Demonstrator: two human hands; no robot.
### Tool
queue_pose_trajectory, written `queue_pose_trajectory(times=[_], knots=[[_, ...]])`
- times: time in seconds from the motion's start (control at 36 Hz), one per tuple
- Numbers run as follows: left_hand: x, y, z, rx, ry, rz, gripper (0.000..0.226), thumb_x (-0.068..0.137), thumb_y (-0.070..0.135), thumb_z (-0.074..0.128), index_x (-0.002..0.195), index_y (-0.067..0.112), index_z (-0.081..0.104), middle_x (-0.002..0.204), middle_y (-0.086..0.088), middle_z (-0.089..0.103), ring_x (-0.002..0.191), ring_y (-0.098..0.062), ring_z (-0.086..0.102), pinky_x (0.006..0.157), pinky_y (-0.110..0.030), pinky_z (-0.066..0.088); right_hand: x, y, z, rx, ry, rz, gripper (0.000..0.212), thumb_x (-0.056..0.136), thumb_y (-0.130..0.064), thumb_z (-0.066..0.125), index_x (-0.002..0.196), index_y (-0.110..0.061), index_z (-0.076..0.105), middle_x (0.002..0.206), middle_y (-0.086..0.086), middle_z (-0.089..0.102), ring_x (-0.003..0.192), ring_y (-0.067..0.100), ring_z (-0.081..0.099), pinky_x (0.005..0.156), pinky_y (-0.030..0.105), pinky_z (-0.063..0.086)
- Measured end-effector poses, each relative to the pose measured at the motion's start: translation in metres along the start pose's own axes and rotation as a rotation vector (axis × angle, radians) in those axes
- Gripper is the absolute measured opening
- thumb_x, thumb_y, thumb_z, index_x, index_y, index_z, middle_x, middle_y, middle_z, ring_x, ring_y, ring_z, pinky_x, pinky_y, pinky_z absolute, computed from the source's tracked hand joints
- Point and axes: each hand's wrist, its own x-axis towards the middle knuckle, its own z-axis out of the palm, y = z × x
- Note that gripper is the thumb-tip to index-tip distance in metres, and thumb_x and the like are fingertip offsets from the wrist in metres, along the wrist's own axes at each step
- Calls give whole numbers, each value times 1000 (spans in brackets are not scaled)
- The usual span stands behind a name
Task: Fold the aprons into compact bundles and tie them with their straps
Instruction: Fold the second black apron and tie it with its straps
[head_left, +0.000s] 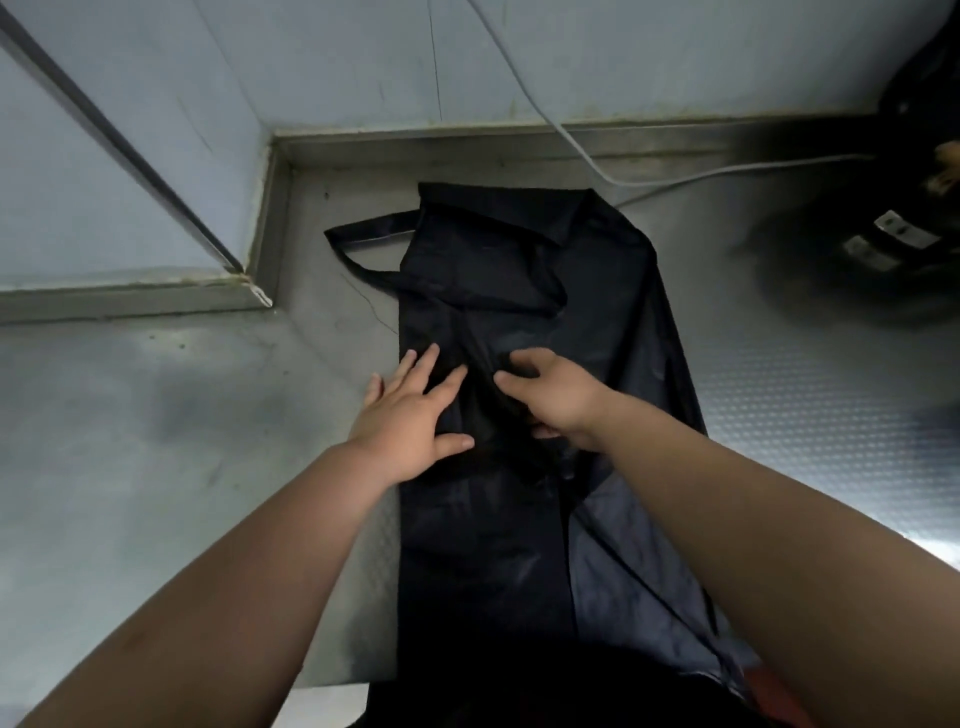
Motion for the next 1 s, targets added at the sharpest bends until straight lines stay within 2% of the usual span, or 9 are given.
queue_pose_trajectory(times=[0.14, 0.22, 0.39, 0.5, 0.58, 0.69, 0.78, 0.86, 1.0], knots=[[-17, 5, 3, 38, 7, -48, 79, 88, 54, 52, 150, 37, 5, 158, 3, -12, 145, -20, -15, 117, -48, 0, -5, 2, 2, 203, 73, -117, 59, 90, -3, 58, 143, -20, 37, 137, 6, 46, 112, 16, 52, 90, 29, 49], [-22, 13, 3, 78, 60, -51, 75, 91, 48, 53, 150, 35, 9, 159, 4, -4, 144, -21, 0, 115, -40, 8, -12, 2, -1, 145, 75, -173, 67, 89, 8, 52, 145, -23, 33, 134, 1, 41, 111, 13, 49, 86, 23, 47], [-26, 24, 5, 74, 26, -61, 68, 96, 39, 47, 151, 29, 8, 158, 3, -1, 140, -22, 11, 113, -37, 19, -25, -4, -27, -197, 267, -290, 71, 90, -8, 53, 150, -25, 19, 158, 0, 6, 143, 14, 17, 95, 10, 17], [-24, 28, 0, 46, -63, -156, 73, 95, 45, 44, 151, 30, 0, 158, 0, -10, 143, -26, 5, 115, -40, 17, -30, -15, -65, -296, 504, -337, 68, 91, -10, 49, 150, -19, 18, 157, 6, 10, 142, 22, 22, 107, 22, 23], [-18, 41, -3, 64, -81, -224, 78, 92, 57, 40, 151, 27, -2, 158, -4, -11, 144, -29, 6, 115, -42, 16, -38, -19, -96, -224, 599, -353, 72, 91, -4, 43, 151, -25, 10, 158, 4, 7, 143, 19, 18, 97, 14, 22], [-15, 63, 0, 30, 45, -235, 78, 92, 52, 46, 151, 22, 6, 158, -8, -1, 141, -30, 12, 113, -41, 20, -47, -13, -114, -172, 673, -272, 76, 89, -4, 44, 151, -28, 7, 149, 10, 31, 127, 26, 44, 83, 16, 34], [-13, 79, 7, -115, 174, -70, 61, 94, 37, 50, 148, 22, 25, 152, -2, 20, 135, -24, 22, 109, -37, 30, -46, 7, -112, -274, 557, -84, 45, 89, -12, 47, 134, -13, 45, 122, 15, 56, 112, 32, 53, 85, 30, 45], [-11, 91, 13, -228, 178, 41, 48, 96, 32, 49, 142, 24, 39, 144, 6, 33, 130, -17, 30, 103, -30, 37, -46, 30, -97, -352, 423, 47, 16, 91, -17, 48, 101, -7, 56, 99, 13, 56, 90, 33, 58, 76, 33, 51], [-13, 103, 18, -375, 150, 111, 57, 86, 54, 55, 137, 30, 44, 136, 15, 36, 126, -9, 36, 101, -30, 39, -47, 55, -78, -257, 321, 214, 28, 89, -18, 50, 111, 0, 55, 100, 16, 60, 81, 38, 66, 72, 43, 59]])
